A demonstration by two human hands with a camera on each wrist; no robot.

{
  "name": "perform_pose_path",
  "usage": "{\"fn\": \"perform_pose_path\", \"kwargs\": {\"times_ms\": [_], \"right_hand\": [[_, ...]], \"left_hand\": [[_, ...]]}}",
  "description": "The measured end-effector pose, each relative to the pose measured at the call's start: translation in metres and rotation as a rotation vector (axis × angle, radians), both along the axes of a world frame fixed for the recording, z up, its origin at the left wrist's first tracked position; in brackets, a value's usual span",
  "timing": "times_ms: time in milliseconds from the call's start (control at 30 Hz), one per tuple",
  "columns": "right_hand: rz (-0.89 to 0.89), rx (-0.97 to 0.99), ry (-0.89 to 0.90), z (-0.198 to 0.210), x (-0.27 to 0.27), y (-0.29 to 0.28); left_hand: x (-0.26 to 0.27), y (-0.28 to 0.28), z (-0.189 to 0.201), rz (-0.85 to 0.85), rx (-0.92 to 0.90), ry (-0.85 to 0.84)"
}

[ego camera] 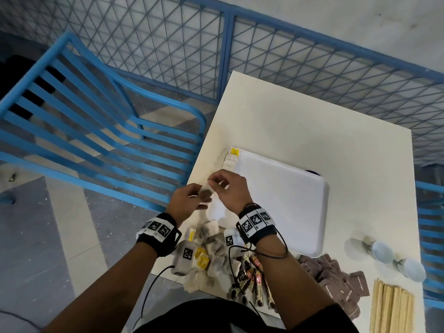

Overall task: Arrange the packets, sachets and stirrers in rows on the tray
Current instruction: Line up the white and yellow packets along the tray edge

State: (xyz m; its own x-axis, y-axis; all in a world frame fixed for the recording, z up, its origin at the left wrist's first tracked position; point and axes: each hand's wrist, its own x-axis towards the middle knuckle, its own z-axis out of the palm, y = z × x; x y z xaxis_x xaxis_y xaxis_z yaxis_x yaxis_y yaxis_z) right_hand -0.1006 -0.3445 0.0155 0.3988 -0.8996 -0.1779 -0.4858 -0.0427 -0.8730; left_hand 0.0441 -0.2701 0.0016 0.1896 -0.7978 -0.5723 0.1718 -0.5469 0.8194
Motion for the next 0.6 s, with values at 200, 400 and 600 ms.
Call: {"fn": "perform_pose_path", "kwargs": {"times_ms": [200, 400, 600], "right_hand": [[-0.015, 0.065, -0.006, 0.0019, -0.0045, 0.0033], [-0.031, -0.009, -0.060, 0.0059, -0.0081, 0.0058], [-0.026, -0.015, -0.097, 0.0067, -0.0089, 0.0064]], "left_hand": [[-0.0018, 0.0025, 0.0013, 0.071, -0.042, -0.004], [-0.0049, 0.0041, 0.0030, 0.051, -0.024, -0.012], [-0.0077, 0.0060, 0.0052, 0.036, -0.039, -0.001]]}}
